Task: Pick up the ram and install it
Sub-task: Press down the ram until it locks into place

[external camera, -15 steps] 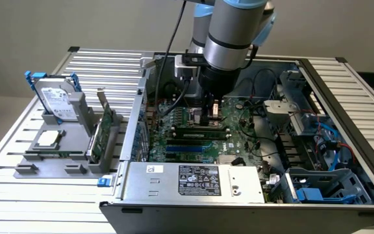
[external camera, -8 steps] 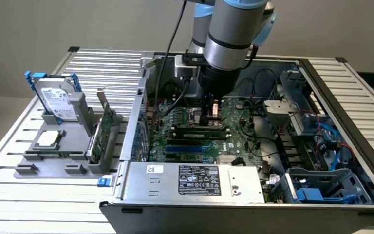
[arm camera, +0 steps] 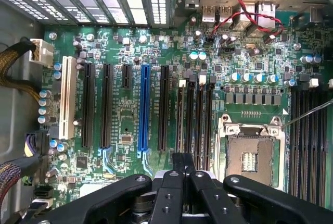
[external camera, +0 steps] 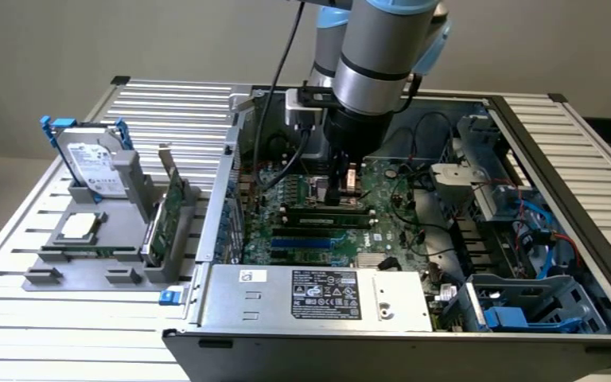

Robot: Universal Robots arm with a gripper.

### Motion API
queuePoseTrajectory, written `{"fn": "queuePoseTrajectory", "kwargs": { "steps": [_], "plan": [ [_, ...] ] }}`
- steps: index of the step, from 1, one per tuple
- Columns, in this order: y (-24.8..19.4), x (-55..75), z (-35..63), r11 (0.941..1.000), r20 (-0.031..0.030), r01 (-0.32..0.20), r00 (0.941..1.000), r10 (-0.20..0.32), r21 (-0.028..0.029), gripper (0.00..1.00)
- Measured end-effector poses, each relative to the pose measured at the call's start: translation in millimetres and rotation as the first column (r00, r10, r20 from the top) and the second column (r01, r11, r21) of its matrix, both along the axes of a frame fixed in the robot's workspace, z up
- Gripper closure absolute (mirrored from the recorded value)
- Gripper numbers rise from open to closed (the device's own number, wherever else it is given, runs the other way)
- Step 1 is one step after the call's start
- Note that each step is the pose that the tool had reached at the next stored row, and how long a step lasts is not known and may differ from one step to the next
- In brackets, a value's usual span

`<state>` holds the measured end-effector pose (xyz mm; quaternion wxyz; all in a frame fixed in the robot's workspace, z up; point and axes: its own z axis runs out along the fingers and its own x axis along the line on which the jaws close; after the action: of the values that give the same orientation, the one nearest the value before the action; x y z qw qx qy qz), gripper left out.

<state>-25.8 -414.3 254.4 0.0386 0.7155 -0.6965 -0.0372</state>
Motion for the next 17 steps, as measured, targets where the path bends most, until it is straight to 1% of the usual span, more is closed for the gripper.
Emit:
{"fn": "queuePoseTrajectory", "kwargs": {
  "steps": [4,9,13,17],
  "plan": [
    [0.0,0.0,-0.1,1.0,-0.0004,0.001,1.0,-0.001,0.0001,0.89],
    [0.0,0.0,0.0,0.9979,0.0001,0.065,0.9979,-0.065,0.0001,0.89],
    [0.0,0.0,0.0,0.9931,0.0001,0.118,0.9931,-0.118,-0.0002,0.89],
    [0.0,0.0,0.0,0.9852,0.0002,0.172,0.9852,-0.172,-0.001,0.89]
  ]
}}
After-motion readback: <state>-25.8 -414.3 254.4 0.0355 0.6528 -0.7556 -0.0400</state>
